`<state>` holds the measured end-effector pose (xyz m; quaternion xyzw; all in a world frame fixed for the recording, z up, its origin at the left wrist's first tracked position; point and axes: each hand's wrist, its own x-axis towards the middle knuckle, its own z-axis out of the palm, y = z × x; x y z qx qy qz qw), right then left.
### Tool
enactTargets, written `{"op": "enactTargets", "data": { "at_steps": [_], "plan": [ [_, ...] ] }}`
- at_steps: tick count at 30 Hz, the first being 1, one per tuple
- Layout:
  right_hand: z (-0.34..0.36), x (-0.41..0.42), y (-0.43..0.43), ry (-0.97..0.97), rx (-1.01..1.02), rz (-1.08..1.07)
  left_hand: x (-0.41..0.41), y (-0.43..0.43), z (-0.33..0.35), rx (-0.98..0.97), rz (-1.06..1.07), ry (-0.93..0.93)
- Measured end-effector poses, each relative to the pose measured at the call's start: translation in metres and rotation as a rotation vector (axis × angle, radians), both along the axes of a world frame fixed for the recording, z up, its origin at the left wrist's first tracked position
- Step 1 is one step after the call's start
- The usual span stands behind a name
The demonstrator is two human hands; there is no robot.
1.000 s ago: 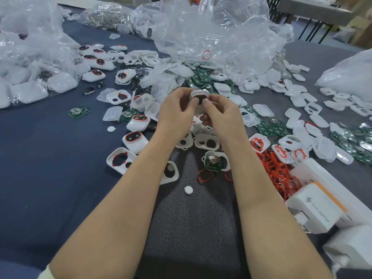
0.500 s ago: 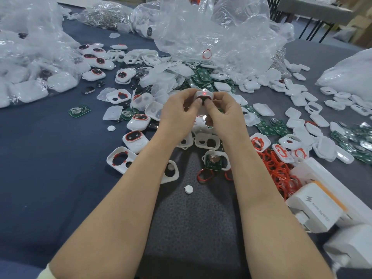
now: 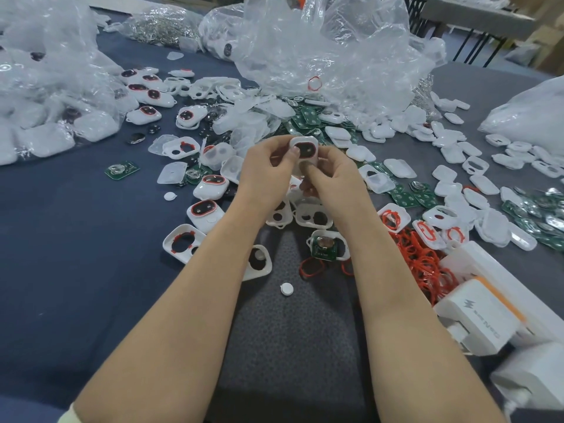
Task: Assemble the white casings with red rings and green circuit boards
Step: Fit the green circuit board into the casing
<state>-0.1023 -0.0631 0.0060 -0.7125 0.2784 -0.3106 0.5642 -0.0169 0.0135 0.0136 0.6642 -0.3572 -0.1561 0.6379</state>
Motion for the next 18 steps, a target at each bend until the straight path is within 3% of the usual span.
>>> {"op": "enactTargets", "data": {
  "at_steps": [7, 18],
  "plan": [
    [-0.002, 0.001, 0.001, 0.089, -0.201, -0.109, 0.0, -0.001, 0.0, -0.024, -0.008, 0.014],
    [0.019, 0.037, 0.022, -0.007, -0.051, -0.074, 0.022, 0.015, 0.016, -0.093, 0.193, 0.214]
  ]
}}
